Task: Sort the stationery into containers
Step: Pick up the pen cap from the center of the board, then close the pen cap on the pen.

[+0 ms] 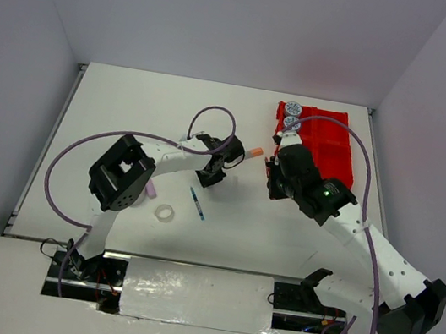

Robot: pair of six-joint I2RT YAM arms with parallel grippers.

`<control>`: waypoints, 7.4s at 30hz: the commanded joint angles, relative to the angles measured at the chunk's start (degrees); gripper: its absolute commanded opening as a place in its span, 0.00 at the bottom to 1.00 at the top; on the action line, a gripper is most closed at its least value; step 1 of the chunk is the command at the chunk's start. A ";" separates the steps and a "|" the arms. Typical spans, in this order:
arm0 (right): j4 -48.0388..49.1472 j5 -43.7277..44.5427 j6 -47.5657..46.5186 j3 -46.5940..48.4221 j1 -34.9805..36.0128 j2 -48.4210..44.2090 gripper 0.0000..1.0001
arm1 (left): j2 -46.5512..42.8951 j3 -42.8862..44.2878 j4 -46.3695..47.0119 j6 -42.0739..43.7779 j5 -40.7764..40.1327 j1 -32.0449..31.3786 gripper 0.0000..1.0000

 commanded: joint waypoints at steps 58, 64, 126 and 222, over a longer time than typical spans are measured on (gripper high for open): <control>58.13 -20.93 16.26 -26.92 14.89 -17.52 0.00 | -59.61 -25.50 45.58 41.57 21.58 -1.47 0.00; 58.31 -19.79 16.08 -27.10 14.98 -18.31 0.00 | -60.32 -26.29 46.11 40.86 21.58 -1.47 0.00; 56.28 -12.58 17.04 -23.14 15.86 -15.50 0.00 | -60.67 -29.64 49.89 37.96 22.28 -1.38 0.00; 61.64 -12.14 -3.70 -18.92 17.18 -17.43 0.00 | -58.82 -29.64 49.62 41.48 27.99 -1.47 0.39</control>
